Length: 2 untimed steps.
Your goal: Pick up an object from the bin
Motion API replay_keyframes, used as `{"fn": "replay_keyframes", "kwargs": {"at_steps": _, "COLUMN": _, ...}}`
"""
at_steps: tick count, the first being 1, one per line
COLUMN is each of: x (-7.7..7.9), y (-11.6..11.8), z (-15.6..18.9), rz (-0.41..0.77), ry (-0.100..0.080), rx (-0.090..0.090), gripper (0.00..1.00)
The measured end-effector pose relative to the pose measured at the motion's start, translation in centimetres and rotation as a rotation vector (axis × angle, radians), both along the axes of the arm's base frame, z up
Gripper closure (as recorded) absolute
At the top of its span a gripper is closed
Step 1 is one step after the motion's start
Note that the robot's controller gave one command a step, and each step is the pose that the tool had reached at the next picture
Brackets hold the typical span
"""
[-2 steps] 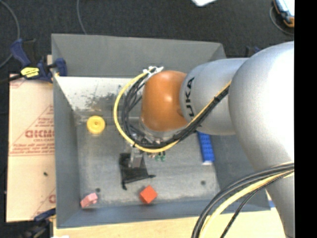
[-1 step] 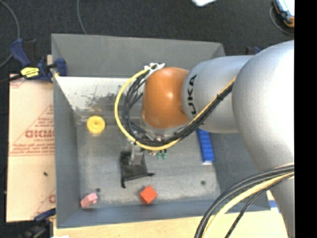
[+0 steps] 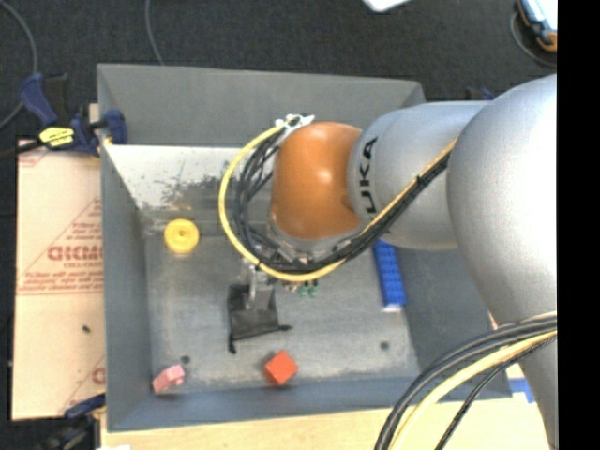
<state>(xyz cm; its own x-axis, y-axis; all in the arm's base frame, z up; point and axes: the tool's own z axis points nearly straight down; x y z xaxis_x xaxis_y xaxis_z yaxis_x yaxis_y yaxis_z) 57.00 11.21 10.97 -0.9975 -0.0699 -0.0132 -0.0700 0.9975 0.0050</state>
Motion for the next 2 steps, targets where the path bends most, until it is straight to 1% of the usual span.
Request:
{"fn": "replay_keyframes", "kwargs": {"at_steps": 1, "x": 0.08, "y": -0.01, "z": 1.05, "rz": -0.001, "ry": -0.003, "rx": 0.001, "gripper": 1.00}}
{"fn": "replay_keyframes", "kwargs": {"at_steps": 2, "x": 0.06, "y": -0.02, "z": 1.77, "rz": -0.002, "ry": -0.002, "rx": 0.001, "gripper": 1.00}}
